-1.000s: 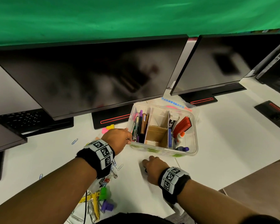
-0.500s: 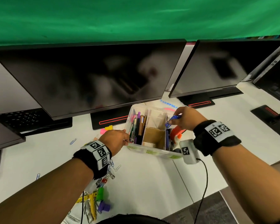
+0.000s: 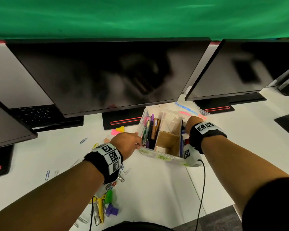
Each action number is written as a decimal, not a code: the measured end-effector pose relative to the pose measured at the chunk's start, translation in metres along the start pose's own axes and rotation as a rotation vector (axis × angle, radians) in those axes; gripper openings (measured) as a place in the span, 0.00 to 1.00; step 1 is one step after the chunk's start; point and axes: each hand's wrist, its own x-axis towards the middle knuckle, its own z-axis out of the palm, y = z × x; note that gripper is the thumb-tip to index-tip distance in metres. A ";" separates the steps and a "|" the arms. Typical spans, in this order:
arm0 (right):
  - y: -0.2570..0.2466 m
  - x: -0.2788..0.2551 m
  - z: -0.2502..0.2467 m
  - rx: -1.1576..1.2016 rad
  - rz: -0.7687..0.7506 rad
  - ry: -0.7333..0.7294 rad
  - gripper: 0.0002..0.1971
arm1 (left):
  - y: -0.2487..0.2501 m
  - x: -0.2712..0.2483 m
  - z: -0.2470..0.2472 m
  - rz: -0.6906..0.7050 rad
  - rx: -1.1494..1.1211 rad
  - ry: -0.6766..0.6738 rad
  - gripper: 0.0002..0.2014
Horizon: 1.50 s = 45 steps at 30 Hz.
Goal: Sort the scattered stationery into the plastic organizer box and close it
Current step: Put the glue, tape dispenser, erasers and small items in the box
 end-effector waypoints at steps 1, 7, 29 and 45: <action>0.000 0.001 0.001 0.006 0.010 -0.004 0.16 | -0.001 0.000 0.001 -0.003 -0.002 0.000 0.12; 0.000 0.036 0.012 0.117 0.074 -0.018 0.18 | -0.002 0.003 0.002 -0.004 -0.007 -0.031 0.13; -0.039 0.008 -0.032 0.131 -0.050 0.042 0.19 | -0.012 -0.005 -0.003 0.055 0.007 -0.036 0.17; -0.160 -0.099 0.076 -0.076 -1.067 -0.264 0.14 | -0.111 -0.120 0.007 -0.313 0.069 -0.223 0.14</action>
